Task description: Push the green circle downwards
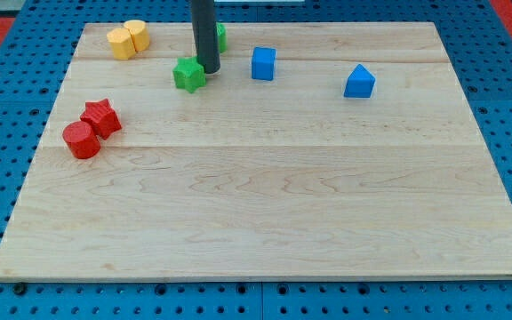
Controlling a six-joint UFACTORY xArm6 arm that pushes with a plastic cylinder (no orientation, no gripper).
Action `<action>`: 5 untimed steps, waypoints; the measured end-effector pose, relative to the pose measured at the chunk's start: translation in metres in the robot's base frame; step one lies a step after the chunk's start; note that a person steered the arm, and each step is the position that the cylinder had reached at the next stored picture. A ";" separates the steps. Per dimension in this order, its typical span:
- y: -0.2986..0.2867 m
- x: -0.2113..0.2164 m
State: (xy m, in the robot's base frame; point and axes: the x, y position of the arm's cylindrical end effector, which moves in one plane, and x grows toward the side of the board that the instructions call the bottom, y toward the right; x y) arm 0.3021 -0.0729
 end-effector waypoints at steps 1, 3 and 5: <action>0.051 0.001; 0.060 -0.031; 0.015 -0.087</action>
State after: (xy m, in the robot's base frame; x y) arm 0.2153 -0.0577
